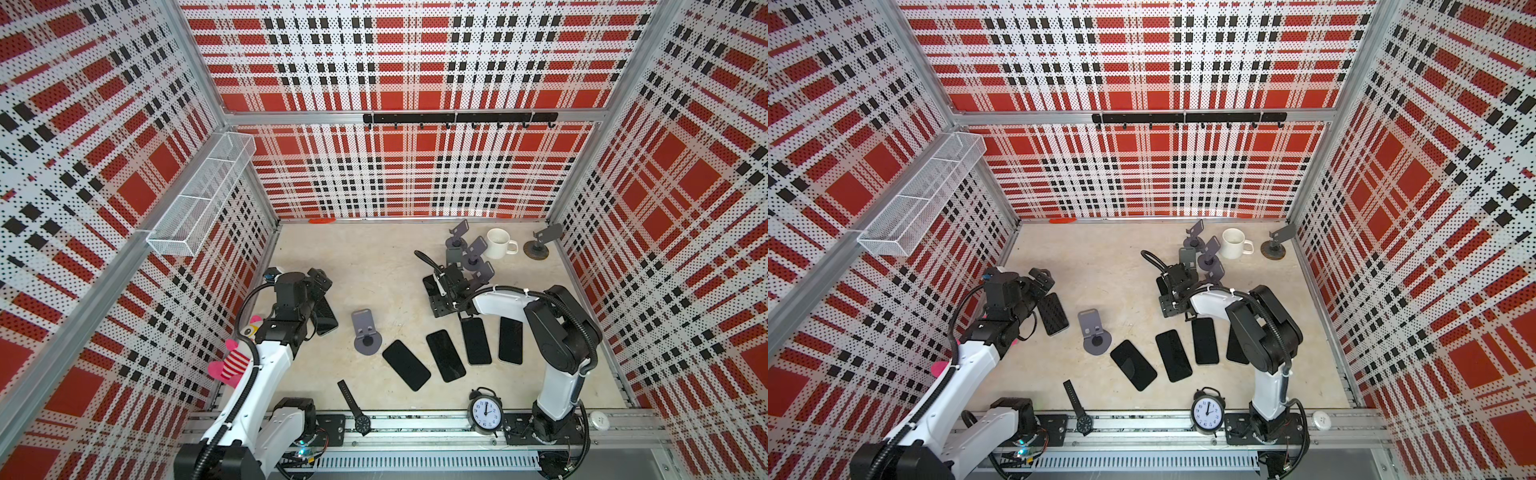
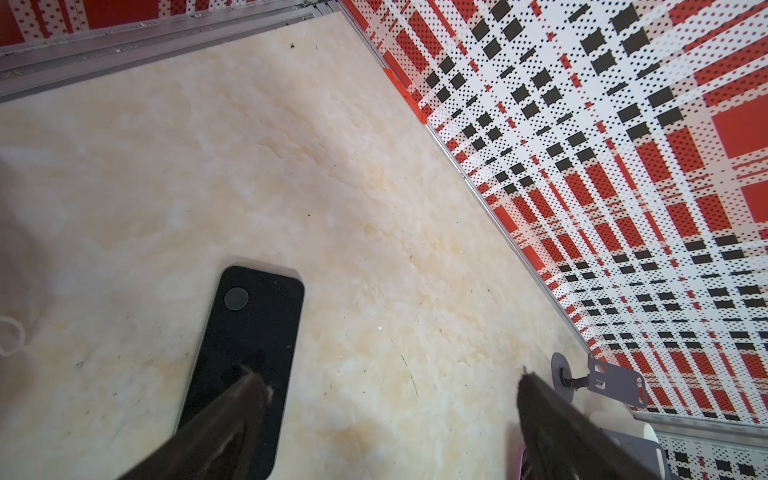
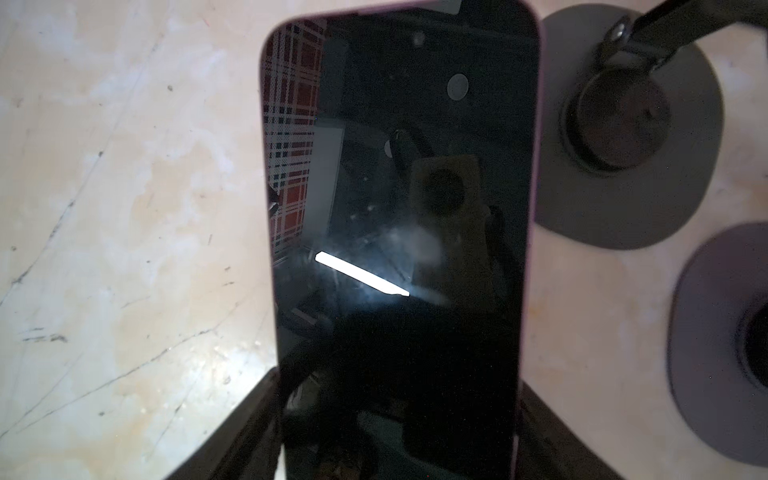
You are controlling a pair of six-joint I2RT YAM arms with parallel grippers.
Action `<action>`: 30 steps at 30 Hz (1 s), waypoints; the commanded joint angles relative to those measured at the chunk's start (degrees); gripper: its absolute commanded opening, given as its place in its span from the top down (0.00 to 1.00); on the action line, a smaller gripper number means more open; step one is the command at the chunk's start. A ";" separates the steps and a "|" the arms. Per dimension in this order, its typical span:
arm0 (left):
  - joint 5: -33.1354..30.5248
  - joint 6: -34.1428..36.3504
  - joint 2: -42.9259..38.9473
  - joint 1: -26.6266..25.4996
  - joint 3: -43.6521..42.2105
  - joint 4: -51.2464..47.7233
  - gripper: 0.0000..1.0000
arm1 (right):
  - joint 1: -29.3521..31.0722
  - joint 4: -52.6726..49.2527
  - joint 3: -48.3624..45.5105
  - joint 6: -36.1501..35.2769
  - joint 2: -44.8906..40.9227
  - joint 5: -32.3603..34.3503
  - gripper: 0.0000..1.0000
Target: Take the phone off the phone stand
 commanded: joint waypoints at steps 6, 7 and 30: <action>0.65 0.74 -0.58 0.99 -1.24 1.02 0.02 | -0.42 -1.28 -0.08 -0.57 2.50 0.54 0.29; 0.71 0.79 -0.58 1.05 -1.24 1.02 0.02 | -0.42 -1.32 -0.08 -0.65 2.64 0.54 0.29; 1.27 0.74 -0.72 1.67 -0.89 0.93 0.02 | -0.35 -1.58 0.14 -1.35 2.90 0.22 0.22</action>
